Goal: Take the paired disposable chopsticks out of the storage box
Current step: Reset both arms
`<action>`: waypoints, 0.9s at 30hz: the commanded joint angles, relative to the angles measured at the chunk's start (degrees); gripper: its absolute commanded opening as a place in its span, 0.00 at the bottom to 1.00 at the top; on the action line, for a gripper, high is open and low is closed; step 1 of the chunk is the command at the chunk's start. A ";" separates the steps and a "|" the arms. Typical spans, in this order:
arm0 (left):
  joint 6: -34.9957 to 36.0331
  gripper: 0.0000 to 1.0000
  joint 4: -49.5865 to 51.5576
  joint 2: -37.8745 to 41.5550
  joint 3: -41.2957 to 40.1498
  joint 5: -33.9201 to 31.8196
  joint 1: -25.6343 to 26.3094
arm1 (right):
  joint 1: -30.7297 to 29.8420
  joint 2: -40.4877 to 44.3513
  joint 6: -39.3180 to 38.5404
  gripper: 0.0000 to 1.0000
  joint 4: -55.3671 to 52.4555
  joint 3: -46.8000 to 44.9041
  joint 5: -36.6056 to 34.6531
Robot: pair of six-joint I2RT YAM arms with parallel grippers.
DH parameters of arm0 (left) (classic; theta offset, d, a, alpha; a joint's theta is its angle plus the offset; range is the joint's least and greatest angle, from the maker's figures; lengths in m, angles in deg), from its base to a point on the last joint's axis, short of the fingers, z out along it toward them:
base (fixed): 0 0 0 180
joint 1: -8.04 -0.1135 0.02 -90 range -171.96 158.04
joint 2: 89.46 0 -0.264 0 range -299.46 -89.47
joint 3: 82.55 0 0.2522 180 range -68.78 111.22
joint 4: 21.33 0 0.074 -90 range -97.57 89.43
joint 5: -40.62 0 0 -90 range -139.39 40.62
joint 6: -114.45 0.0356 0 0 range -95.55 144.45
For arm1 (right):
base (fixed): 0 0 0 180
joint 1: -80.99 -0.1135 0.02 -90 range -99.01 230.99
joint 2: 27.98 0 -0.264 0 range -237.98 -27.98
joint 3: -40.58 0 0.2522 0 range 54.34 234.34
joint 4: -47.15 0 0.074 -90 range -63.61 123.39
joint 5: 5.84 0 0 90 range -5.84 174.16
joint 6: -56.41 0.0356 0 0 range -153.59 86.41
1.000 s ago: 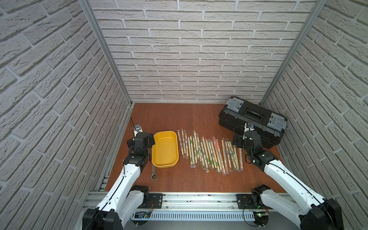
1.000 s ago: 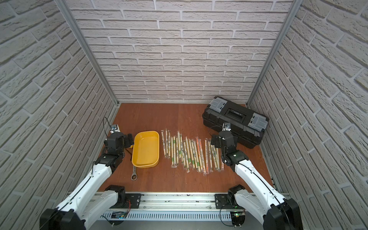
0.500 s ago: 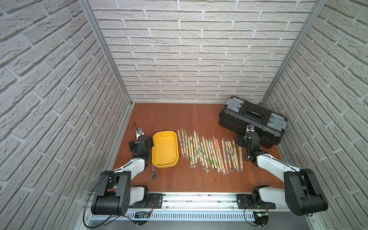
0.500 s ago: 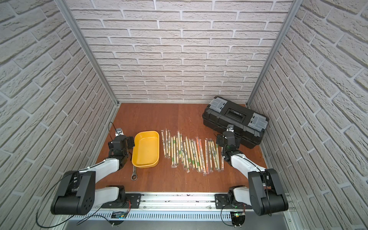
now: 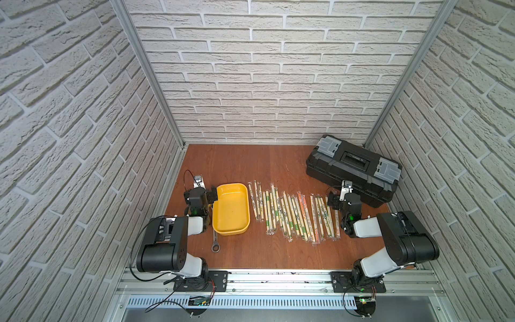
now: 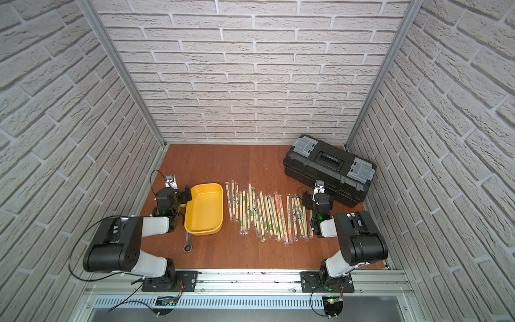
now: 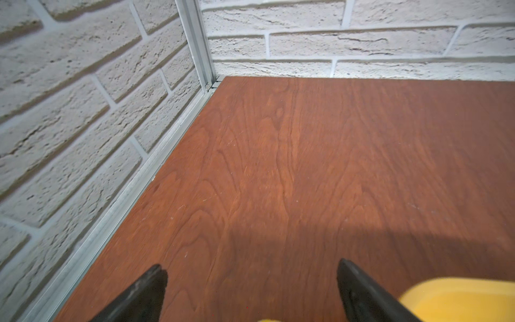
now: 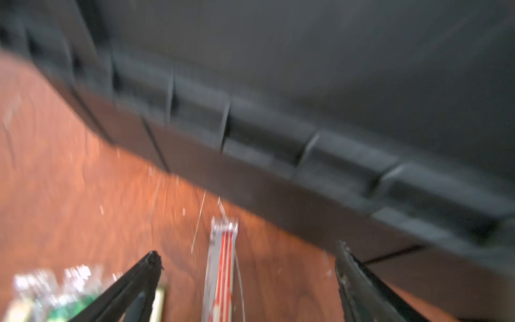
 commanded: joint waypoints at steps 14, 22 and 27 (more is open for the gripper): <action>-0.16 0.98 -4.76 -4.57 1.42 6.49 -2.88 | 0.66 2.64 -2.73 1.00 -1.74 5.45 6.72; -0.16 0.98 -4.75 -4.51 1.37 6.40 -2.87 | 0.45 1.42 -2.86 0.99 -2.16 6.41 7.11; -0.21 0.98 -4.75 -4.52 1.37 6.37 -2.90 | 0.69 2.02 -2.90 0.99 -2.33 6.18 7.33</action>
